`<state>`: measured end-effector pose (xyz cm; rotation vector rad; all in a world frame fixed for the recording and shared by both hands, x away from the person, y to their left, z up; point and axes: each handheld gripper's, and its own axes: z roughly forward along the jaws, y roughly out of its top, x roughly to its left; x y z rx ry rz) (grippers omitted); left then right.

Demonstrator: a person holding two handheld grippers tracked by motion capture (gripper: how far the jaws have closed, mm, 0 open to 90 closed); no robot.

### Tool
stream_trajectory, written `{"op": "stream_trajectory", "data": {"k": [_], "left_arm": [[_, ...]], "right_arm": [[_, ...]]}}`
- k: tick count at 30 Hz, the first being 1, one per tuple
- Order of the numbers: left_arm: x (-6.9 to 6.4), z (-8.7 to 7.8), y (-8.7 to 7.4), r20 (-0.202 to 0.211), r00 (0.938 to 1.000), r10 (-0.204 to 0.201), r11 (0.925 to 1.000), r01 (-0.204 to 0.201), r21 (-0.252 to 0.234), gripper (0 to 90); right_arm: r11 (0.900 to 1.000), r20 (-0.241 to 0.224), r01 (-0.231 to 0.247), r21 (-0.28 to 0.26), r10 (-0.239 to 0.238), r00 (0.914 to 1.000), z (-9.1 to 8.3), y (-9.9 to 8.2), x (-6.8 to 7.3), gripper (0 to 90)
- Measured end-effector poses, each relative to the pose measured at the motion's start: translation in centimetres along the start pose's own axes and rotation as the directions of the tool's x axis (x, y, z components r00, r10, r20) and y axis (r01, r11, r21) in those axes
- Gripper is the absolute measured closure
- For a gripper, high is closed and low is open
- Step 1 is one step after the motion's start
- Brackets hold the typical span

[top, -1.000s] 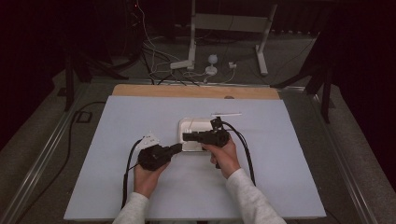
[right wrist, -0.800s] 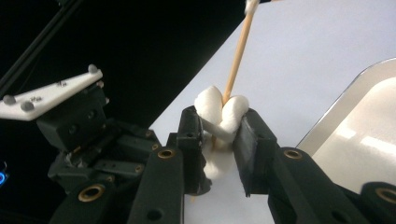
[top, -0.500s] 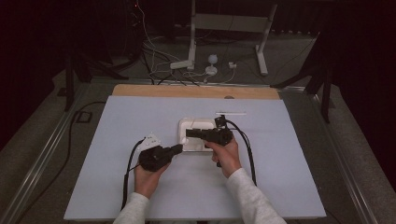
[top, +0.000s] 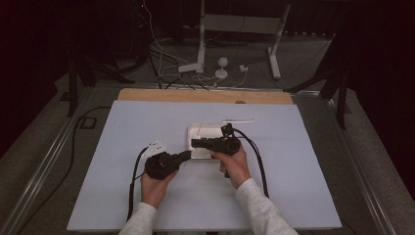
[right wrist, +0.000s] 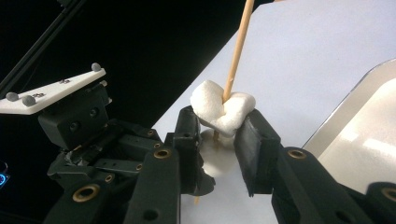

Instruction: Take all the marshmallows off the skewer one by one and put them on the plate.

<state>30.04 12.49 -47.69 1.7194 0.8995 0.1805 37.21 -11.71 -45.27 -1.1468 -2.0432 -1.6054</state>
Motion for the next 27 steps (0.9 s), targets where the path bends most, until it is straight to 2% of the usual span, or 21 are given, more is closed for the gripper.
{"op": "stream_trajectory", "data": {"k": [3, 7, 11, 13, 14, 15, 16, 18, 20, 27], "left_arm": [[0.0, 0.0, 0.0, 0.004, 1.0, 0.004, 1.0, -0.004, 0.001, 90.0], [0.0, -0.1, 0.1, 0.006, 0.9999, 0.01, 0.9999, -0.01, -0.011, 90.0], [0.0, -0.3, 0.1, 0.009, 0.9997, 0.02, 0.9997, -0.02, -0.011, 90.0], [-0.1, -0.2, 0.0, -0.002, 0.9991, 0.043, 0.999, -0.043, 0.012, 90.0], [-0.2, -0.1, -0.1, -0.007, 0.9983, 0.058, 0.998, -0.058, 0.026, 90.0], [-0.1, -0.2, -0.2, 0.006, 0.999, 0.044, 0.9989, -0.044, 0.012, 90.0], [-0.1, -0.2, -0.1, 0.012, 0.9991, 0.04, 0.9992, -0.04, 0.01, 90.0], [-0.4, 0.0, 0.0, 0.009, 0.9977, 0.067, 0.9975, -0.067, 0.023, 90.0], [-0.4, 0.1, 0.0, 0.009, 0.9975, 0.07, 0.9971, -0.071, 0.029, 90.0], [-0.4, -0.1, -0.1, -0.009, 0.9952, 0.098, 0.9943, -0.097, 0.045, 90.0]], "right_arm": [[1.0, 0.001, -0.002, 0.002, 0.002, 1.0, 0.0, 0.0, 0.0, 75.8], [0.9979, -0.01, -0.043, -0.048, 0.042, 0.9991, -0.4, 0.2, -0.1, 78.7], [0.9958, 0.003, -0.051, -0.075, 0.052, 0.9987, -0.8, 0.5, -0.1, 78.9], [0.9941, 0.005, -0.061, -0.09, 0.061, 0.9981, -1.1, 0.6, -0.2, 79.1], [0.9904, 0.014, -0.067, -0.121, 0.07, 0.9975, -1.5, 0.8, -0.3, 79.4], [0.9847, 0.012, -0.087, -0.151, 0.09, 0.9959, -2.0, 1.1, -0.6, 79.5], [0.983, 0.008, -0.098, -0.155, 0.101, 0.9949, -2.4, 1.3, -0.8, 79.4], [0.987, 0.034, -0.07, -0.145, 0.076, 0.9966, -2.8, 1.5, -0.8, 79.3], [0.9868, 0.044, -0.063, -0.149, 0.07, 0.9966, -3.1, 1.6, -0.7, 79.1], [0.9774, 0.054, -0.079, -0.196, 0.091, 0.9944, -3.4, 1.8, -1.0, 79.7]]}}
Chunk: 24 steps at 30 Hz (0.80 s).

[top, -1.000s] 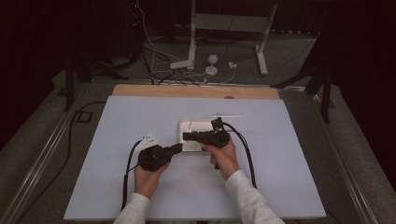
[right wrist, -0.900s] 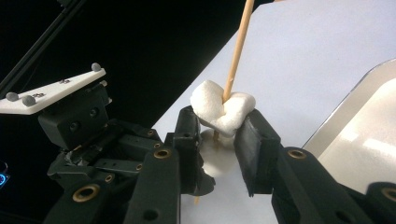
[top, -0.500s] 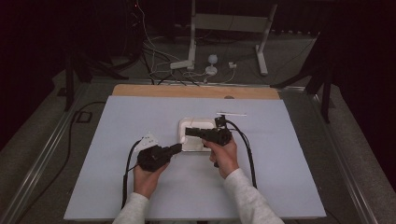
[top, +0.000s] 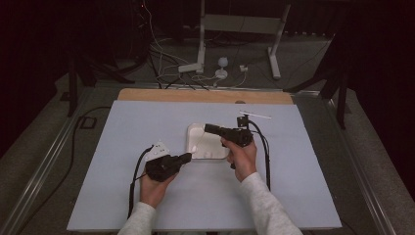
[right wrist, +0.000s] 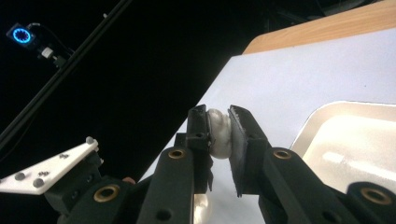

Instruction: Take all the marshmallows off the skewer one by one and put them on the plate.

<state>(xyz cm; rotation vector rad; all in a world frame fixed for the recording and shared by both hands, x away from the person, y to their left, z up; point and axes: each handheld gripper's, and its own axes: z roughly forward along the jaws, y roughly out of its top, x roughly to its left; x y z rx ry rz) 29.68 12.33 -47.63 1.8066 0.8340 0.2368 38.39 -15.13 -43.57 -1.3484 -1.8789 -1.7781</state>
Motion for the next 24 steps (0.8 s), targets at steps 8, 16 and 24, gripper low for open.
{"op": "stream_trajectory", "data": {"k": [8, 16, 24], "left_arm": [[-0.01, 0.05, -0.12, -0.016, 0.9995, 0.028, 0.9993, -0.027, 0.026, 90.0], [0.18, -0.05, -0.19, -0.019, 0.9988, 0.046, 0.9981, -0.046, 0.042, 90.0], [0.47, -0.41, -0.15, -0.016, 0.9981, 0.059, 0.9969, -0.059, 0.052, 90.0]], "right_arm": [[1.0, 0.013, 0.004, -0.008, -0.004, 0.9999, -0.14, 0.13, -0.17, 81.5], [0.9987, 0.051, 0.048, -0.018, -0.047, 0.9976, -0.27, 0.09, 0.05, 83.2], [0.9966, 0.089, 0.069, -0.044, -0.065, 0.9939, -0.41, 0.05, 0.15, 84.9]]}}
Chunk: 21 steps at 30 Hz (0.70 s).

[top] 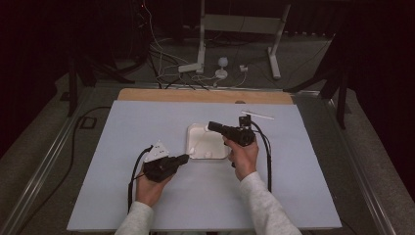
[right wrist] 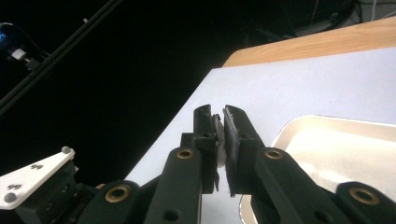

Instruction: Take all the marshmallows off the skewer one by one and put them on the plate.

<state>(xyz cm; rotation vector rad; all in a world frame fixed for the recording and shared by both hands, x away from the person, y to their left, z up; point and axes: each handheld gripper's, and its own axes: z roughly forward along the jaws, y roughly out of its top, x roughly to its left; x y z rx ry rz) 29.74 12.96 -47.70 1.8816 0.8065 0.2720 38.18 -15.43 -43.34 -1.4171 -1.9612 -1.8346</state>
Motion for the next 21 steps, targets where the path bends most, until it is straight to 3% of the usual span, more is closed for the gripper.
{"op": "stream_trajectory", "data": {"k": [13, 17, 18, 19, 21], "left_arm": [[0.6, -0.5, -0.1, 0.029, 0.9996, 0.006, 0.9998, -0.007, 0.019, 90.0], [0.9, -0.7, -0.2, 0.022, 0.9997, 0.011, 0.9995, -0.011, 0.03, 90.0], [1.0, -0.8, -0.3, -0.01, 0.9997, 0.022, 0.9977, -0.022, 0.064, 90.0], [1.2, -0.9, -0.7, -0.034, 0.9989, 0.031, 0.9957, -0.028, 0.088, 90.0], [2.3, -1.6, -1.3, -0.032, 0.9992, -0.022, 0.9976, 0.024, 0.064, 90.0]], "right_arm": [[0.9997, 0.038, 0.018, -0.014, -0.017, 0.9991, -0.2, 0.1, -0.2, 88.2], [0.9997, 0.05, 0.019, -0.018, -0.018, 0.9986, -0.2, 0.1, -0.2, 88.7], [0.9996, 0.056, 0.017, -0.021, -0.016, 0.9983, -0.3, 0.1, -0.2, 88.9], [0.9985, 0.095, 0.027, -0.048, -0.023, 0.9953, -0.7, 0.2, -0.3, 88.9], [0.9935, 0.086, -0.031, -0.109, 0.04, 0.9955, -2.2, 1.2, -1.3, 88.8]]}}
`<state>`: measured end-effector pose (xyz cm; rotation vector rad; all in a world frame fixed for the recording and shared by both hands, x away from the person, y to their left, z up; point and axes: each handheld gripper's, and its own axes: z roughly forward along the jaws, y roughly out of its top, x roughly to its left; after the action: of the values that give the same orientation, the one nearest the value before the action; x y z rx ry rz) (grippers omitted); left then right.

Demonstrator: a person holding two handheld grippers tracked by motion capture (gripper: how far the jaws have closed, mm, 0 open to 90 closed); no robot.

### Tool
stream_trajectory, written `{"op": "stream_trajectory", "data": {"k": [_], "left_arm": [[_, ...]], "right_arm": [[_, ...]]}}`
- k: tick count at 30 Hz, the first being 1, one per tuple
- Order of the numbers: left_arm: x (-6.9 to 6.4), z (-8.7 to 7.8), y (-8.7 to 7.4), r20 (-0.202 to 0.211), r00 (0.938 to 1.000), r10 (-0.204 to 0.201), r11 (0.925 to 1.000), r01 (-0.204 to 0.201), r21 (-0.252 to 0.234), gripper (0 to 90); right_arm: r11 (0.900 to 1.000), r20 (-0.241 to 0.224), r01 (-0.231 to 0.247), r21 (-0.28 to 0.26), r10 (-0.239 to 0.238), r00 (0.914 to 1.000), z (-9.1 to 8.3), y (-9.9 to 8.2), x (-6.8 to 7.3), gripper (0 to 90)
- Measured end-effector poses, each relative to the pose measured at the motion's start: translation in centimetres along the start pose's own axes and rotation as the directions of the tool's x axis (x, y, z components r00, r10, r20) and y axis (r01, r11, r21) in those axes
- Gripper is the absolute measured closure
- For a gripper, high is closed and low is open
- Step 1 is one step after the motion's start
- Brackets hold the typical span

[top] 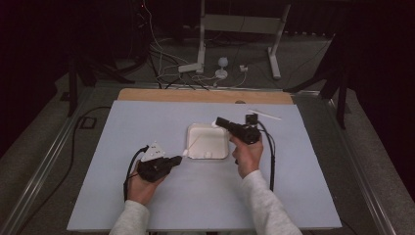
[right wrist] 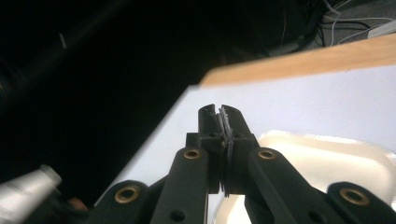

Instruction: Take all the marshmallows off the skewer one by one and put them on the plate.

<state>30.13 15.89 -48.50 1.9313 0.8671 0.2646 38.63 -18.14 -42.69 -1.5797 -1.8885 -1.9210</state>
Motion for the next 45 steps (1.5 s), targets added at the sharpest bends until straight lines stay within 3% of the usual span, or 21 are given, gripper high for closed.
{"op": "stream_trajectory", "data": {"k": [1, 3, 5, 15, 27, 35, 45], "left_arm": [[0.3, -0.3, 0.0, -0.002, 0.9998, -0.022, 0.9995, 0.022, -0.023, 90.0], [0.6, -0.5, 0.4, 0.012, 0.999, -0.044, 0.9971, 0.045, -0.062, 90.0], [0.3, -0.2, 0.6, 0.008, 0.9994, -0.034, 0.9976, 0.034, -0.06, 90.0], [-0.7, 0.8, 1.0, 0.031, 0.9994, -0.018, 0.9984, 0.02, -0.053, 90.0], [-2.0, 2.1, 1.5, 0.068, 0.9975, 0.02, 0.9995, -0.018, -0.025, 90.0], [-1.9, 2.6, 1.4, 0.039, 0.9992, 0.01, 0.9998, -0.01, 0.018, 90.0], [-2.0, 3.2, 1.3, 0.026, 0.9996, 0.012, 0.9978, -0.014, 0.065, 90.0]], "right_arm": [[0.9998, 0.015, -0.001, -0.02, 0.001, 0.9999, -0.8, 0.6, -0.4, 88.5], [0.9998, -0.017, -0.012, -0.013, 0.011, 0.9998, -1.6, 1.3, -1.0, 87.8], [0.9997, -0.006, 0.026, -0.002, -0.026, 0.9997, -1.8, 1.3, -1.0, 87.0], [0.9942, -0.003, 0.055, 0.092, -0.055, 0.9985, 0.6, -0.3, -0.9, 80.1], [0.9866, -0.023, 0.062, 0.151, -0.059, 0.998, 2.0, -1.5, -0.5, 75.0], [0.9838, -0.064, 0.051, 0.172, -0.04, 0.9972, 2.5, -2.2, -0.2, 73.8], [0.9835, -0.079, 0.044, 0.176, -0.03, 0.9964, 2.5, -2.2, -0.2, 73.4]]}}
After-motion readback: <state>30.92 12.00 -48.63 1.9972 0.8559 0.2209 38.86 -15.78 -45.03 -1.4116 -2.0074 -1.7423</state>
